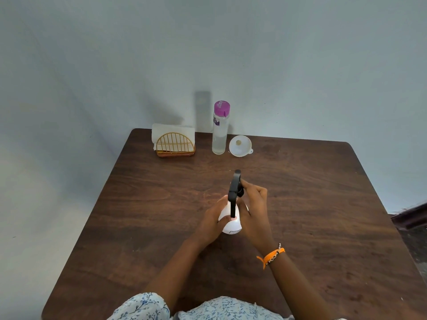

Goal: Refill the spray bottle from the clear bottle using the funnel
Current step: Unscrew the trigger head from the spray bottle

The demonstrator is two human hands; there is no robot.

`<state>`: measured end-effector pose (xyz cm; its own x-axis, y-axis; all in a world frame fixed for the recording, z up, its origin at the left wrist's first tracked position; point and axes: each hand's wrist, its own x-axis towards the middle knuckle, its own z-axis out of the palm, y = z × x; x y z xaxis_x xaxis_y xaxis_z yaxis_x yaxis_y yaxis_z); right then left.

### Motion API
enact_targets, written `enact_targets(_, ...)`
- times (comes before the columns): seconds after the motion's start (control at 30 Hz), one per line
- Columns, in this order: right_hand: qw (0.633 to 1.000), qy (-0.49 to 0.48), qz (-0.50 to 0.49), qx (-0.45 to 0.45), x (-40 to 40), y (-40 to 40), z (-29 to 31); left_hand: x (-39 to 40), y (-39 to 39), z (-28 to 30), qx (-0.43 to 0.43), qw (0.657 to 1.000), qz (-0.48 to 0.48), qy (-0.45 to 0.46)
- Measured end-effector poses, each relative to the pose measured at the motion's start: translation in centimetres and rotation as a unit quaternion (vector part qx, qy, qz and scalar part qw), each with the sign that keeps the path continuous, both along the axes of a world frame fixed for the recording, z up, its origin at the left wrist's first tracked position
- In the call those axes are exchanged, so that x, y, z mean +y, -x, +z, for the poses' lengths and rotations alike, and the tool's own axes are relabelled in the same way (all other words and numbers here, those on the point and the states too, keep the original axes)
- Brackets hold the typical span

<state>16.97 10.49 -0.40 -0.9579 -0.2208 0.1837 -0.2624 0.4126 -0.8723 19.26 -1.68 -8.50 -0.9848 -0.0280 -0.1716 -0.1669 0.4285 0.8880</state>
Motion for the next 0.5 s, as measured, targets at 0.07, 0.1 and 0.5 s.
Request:
enact_targets(0.07, 0.999, 0.033, -0.017, -0.032, -0.1, 0.5, 0.8, 0.0, 0.0, -0.2, -0.013, 1.000, -0.003, -0.011)
enact_targets(0.1, 0.998, 0.047, -0.026, -0.043, 0.0, 0.7, 1.2, 0.1, 0.0, 0.0, -0.020, 1.000, -0.003, -0.013)
enact_targets(0.5, 0.968, 0.224, -0.108, -0.038, 1.5, 3.5, 6.1, 0.1, 0.3, 0.2, -0.022, 1.000, -0.003, 0.003)
